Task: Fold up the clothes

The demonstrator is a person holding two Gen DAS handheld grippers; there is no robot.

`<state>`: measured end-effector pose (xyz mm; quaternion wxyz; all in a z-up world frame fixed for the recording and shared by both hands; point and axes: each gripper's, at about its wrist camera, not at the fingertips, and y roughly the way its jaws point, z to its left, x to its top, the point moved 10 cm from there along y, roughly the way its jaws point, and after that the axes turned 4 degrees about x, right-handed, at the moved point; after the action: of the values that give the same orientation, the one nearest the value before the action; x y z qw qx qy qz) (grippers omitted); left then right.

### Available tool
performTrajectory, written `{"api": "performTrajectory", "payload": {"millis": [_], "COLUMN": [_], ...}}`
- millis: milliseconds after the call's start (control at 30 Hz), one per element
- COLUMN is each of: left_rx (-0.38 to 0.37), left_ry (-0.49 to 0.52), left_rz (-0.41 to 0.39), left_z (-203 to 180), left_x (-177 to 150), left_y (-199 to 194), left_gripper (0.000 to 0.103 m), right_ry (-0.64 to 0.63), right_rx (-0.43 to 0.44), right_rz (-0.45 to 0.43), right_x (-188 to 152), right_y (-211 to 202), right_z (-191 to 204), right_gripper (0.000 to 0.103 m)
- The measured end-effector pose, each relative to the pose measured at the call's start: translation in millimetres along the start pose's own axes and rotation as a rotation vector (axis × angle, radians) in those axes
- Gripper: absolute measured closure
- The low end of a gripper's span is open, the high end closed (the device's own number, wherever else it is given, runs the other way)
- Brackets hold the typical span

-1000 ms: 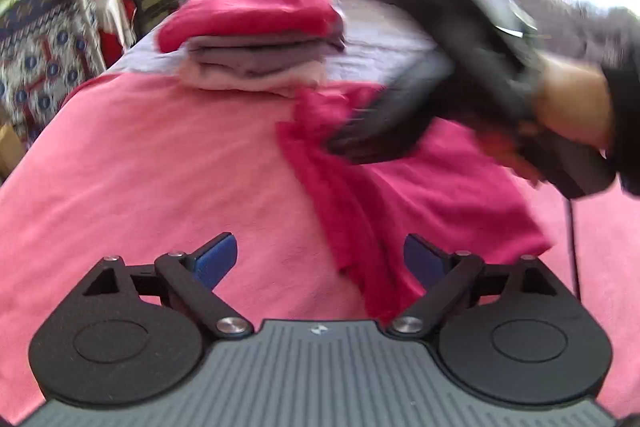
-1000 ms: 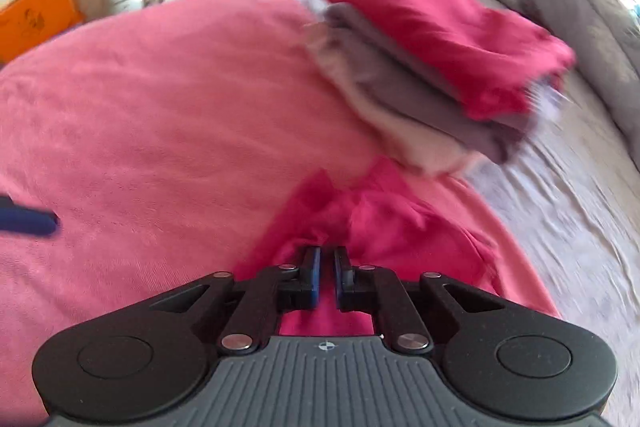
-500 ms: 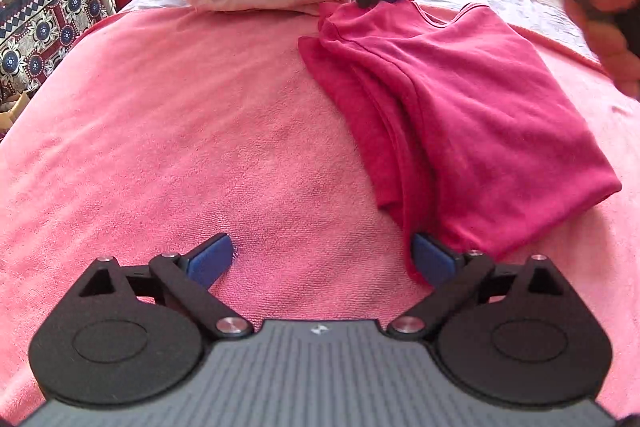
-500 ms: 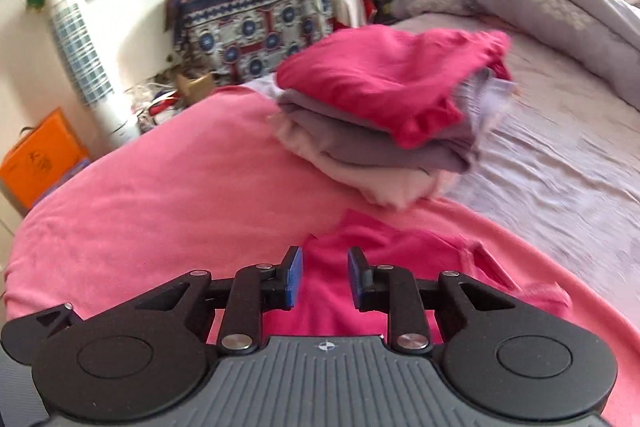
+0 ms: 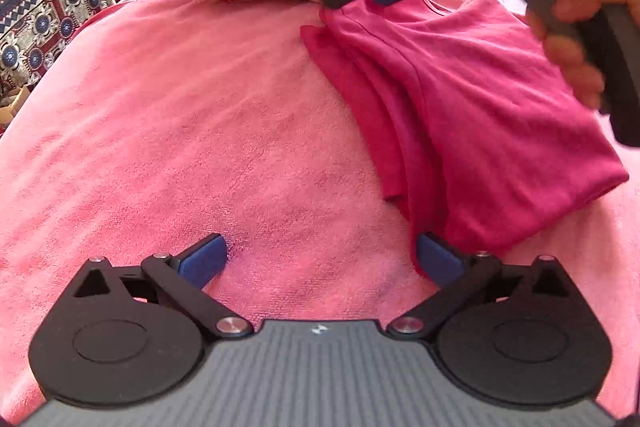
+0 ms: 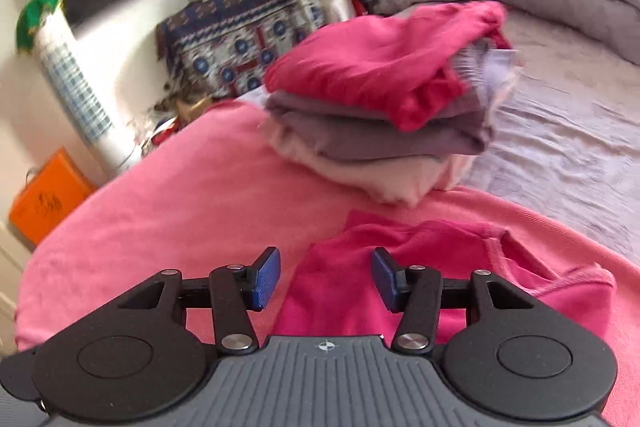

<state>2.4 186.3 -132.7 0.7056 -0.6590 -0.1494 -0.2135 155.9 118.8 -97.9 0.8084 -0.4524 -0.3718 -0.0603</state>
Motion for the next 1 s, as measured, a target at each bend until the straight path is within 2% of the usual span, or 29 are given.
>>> {"api": "performTrajectory", "payload": {"millis": [67,100,133,167,233,267,300,367,400,467,533,600,667,800,867,933,1000], "left_rx": [-0.007,-0.008,-0.008,-0.008,-0.007,-0.007,-0.007,-0.008,-0.009,-0.012,-0.013,-0.012,-0.011,-0.012,-0.005,0.038,0.082], "left_ry": [0.006,0.007,0.008,0.009,0.010,0.011,0.012,0.013,0.013,0.014,0.014,0.014,0.016,0.011,0.008,0.004,0.003], "left_rz": [0.002,0.002,-0.002,-0.005,-0.009,-0.010,-0.010,-0.010,-0.010,-0.011,-0.014,-0.014,-0.013,-0.009,-0.009,0.002,0.012], "left_z": [0,0,1,1,1,0,0,0,1,0,0,0,0,0,2,8,15], "left_x": [0,0,0,0,0,0,0,0,0,-1,-1,-1,-1,0,0,0,-1], "left_y": [2,2,2,3,3,3,3,3,3,2,2,1,1,0,-2,-3,-6], "left_gripper": [0.000,0.000,0.000,0.000,0.000,0.000,0.000,0.000,0.000,0.000,0.000,0.000,0.000,0.000,0.000,0.000,0.000], "right_ry": [0.036,0.044,0.049,0.032,0.008,-0.002,-0.013,0.001,0.012,0.034,0.055,0.060,0.005,-0.010,0.004,-0.015,-0.061], "right_rx": [-0.040,-0.046,-0.037,-0.024,-0.021,-0.027,-0.033,-0.023,-0.045,-0.088,-0.125,-0.146,-0.185,-0.200,-0.197,-0.212,-0.271], "right_rz": [0.014,0.064,0.097,0.059,0.053,0.054,0.054,0.004,-0.023,-0.076,-0.044,0.018,0.101,0.077,0.043,-0.019,-0.026], "right_x": [1,-1,-4,1,8,11,15,19,18,15,-4,-27,-55,-44,-35,-32,-40], "right_y": [8,26,41,48,49,47,44,22,8,-20,-33,-36,-18,-17,-31,-55,-75], "right_z": [-16,-22,-26,-26,-19,-16,-12,-8,-9,-12,-16,-17,-21,-20,-17,-11,-7], "right_gripper": [0.054,0.054,0.051,0.048,0.035,0.035,0.036,0.037,0.038,0.046,0.059,0.059,0.059,0.057,0.058,0.058,0.057]}}
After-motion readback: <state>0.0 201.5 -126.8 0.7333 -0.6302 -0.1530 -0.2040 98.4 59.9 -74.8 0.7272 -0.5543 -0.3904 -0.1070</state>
